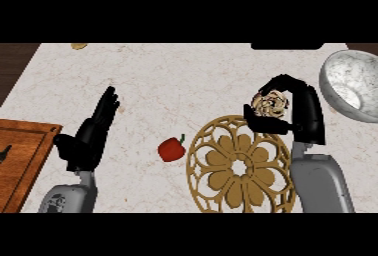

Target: Pick the cupcake from the placemat and place it in the bowl

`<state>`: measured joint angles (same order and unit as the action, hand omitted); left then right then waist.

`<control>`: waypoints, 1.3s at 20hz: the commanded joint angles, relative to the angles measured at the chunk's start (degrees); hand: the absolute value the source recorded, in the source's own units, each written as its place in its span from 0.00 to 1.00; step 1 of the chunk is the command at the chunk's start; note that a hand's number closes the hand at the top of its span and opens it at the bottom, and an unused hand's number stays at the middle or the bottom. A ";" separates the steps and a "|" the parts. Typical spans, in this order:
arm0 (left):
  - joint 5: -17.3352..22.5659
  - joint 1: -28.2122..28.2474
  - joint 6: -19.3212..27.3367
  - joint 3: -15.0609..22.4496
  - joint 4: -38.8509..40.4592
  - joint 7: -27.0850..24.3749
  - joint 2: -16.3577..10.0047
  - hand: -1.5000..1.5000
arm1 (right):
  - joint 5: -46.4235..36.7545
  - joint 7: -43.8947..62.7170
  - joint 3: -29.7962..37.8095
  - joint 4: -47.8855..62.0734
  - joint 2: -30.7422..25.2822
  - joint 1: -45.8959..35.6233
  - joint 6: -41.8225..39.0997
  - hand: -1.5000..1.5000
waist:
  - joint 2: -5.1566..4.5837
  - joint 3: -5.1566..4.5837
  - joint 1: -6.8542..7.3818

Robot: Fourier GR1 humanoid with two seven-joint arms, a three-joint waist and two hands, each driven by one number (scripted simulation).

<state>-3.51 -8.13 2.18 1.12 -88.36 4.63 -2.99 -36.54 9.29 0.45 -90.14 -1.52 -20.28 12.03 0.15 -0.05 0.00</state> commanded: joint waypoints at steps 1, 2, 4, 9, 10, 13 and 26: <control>-3.16 0.63 2.20 3.40 -1.94 2.00 2.06 0.50 | -6.90 8.42 -0.55 -5.59 -2.11 -4.06 0.50 1.00 | 0.07 0.02 -0.13; -1.11 1.83 1.54 0.96 -2.19 1.32 1.00 0.50 | -9.99 14.69 -2.38 -9.05 -1.00 -5.87 -0.53 1.00 | 0.16 -0.02 -0.08; -0.71 4.71 -0.43 1.20 -1.82 -2.54 0.08 0.50 | -11.96 19.23 -1.32 -10.24 -3.17 -8.86 -3.81 1.00 | 0.08 -0.02 0.05; -1.57 -1.67 1.15 0.90 -0.24 2.53 0.72 0.50 | -14.94 30.47 1.29 -10.58 -5.99 -18.52 -10.91 1.00 | -0.02 0.01 -0.08; 0.06 -0.08 0.00 -0.04 0.30 0.31 0.50 0.50 | -11.26 29.17 5.69 -8.36 -8.89 -22.51 -12.65 1.00 | -0.09 0.01 0.12; -0.11 0.12 -0.25 0.62 -0.89 0.60 0.70 0.50 | -13.90 29.94 6.35 -1.01 -8.81 -27.85 -9.35 1.00 | -0.16 0.02 0.46; -0.09 -0.91 0.22 -0.13 -1.06 2.55 0.67 0.50 | -13.72 23.04 14.55 19.07 -24.42 -31.46 -11.68 1.00 | -0.35 0.05 0.54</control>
<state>-4.08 -8.56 2.41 1.47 -89.15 5.93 -2.24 -49.27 35.06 13.64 -77.00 -21.07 -51.64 1.49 -0.14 -0.03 0.51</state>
